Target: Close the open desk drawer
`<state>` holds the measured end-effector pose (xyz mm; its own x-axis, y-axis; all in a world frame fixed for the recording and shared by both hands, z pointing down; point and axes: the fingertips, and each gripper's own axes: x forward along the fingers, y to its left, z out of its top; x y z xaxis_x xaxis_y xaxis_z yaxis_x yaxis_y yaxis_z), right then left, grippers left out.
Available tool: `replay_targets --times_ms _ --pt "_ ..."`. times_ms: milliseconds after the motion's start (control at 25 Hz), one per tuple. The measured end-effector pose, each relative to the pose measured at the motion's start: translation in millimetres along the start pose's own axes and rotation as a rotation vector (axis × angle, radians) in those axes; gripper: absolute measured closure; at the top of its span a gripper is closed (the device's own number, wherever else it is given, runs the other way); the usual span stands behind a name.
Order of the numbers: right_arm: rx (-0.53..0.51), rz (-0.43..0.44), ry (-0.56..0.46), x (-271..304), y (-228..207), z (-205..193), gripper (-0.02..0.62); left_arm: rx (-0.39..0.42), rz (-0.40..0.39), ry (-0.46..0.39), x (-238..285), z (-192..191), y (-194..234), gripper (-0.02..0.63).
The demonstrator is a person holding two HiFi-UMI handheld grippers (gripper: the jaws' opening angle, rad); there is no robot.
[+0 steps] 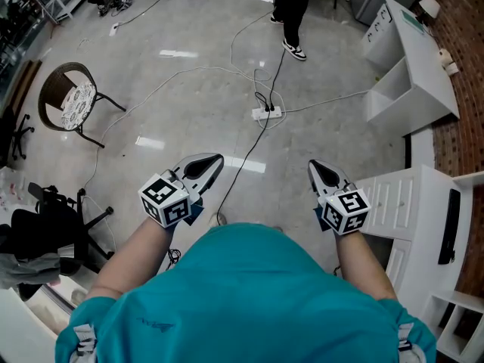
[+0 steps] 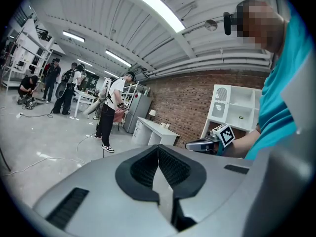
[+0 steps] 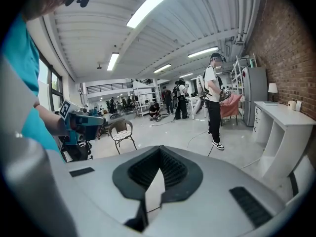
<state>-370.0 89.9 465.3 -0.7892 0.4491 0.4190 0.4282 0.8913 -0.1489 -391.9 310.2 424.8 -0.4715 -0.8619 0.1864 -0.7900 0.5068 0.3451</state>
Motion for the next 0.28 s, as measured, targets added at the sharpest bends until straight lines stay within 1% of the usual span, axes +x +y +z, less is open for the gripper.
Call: replay_targets --times_ms 280 --pt "0.0 -0.004 0.0 -0.4 -1.0 -1.8 0.575 -0.001 0.002 0.001 0.0 -3.0 0.9 0.589"
